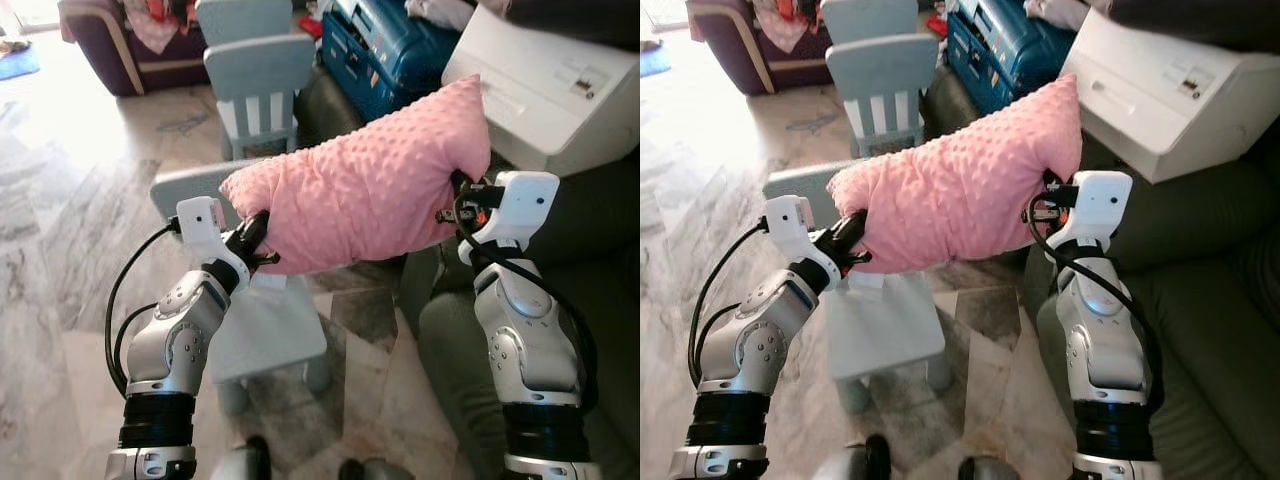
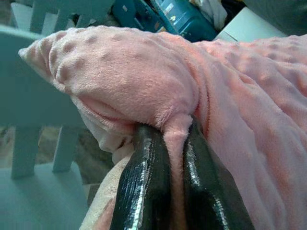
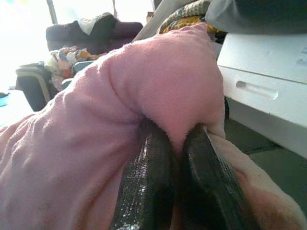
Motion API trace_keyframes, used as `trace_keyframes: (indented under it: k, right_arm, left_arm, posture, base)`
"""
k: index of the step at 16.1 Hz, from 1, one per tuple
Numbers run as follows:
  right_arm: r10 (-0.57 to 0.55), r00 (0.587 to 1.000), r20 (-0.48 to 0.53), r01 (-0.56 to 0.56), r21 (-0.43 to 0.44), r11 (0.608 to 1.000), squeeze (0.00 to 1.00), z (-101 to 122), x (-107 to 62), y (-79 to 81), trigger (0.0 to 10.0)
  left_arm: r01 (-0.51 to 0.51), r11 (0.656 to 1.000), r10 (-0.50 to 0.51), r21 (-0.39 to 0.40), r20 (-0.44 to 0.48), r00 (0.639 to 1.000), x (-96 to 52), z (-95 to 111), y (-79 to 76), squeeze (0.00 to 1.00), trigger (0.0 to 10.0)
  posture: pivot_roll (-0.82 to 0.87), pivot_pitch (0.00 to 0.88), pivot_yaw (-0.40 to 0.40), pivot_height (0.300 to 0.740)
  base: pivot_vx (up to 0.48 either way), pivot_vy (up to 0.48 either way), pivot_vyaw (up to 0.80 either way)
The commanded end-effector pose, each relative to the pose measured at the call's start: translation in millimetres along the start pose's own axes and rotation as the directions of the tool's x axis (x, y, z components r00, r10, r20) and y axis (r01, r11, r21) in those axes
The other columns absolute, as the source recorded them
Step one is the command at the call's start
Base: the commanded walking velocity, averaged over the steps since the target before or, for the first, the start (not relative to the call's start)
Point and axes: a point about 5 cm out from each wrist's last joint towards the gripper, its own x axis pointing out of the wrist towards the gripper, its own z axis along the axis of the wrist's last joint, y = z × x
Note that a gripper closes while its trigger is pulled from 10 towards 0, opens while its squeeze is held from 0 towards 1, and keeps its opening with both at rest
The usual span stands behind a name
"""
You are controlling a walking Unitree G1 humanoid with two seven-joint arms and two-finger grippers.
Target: Move the pillow to the sofa
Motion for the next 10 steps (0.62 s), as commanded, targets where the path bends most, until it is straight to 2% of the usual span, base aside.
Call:
trace_keyframes:
  k: [1,10]
  right_arm:
    - [0.005,1.0,0.008,-0.005,-0.001,1.0,0.0,1.7,0.8,1.5,0.0]
    - [0.005,1.0,0.004,-0.005,-0.003,1.0,0.0,1.2,0.0,1.2,0.0]
  left_arm:
    - [0.012,1.0,-0.012,0.01,0.008,1.0,0.9,3.7,-3.0,0.0,10.0]
    - [0.006,1.0,-0.006,0.006,0.003,1.0,0.5,2.4,-2.6,0.0,10.0]
  posture:
    - [-0.13,0.101,-0.021,0.74]
    - [-0.13,0.103,-0.022,0.74]
  base:
    - [-0.289,0.0,0.0]
    - [-0.28,0.0,0.0]
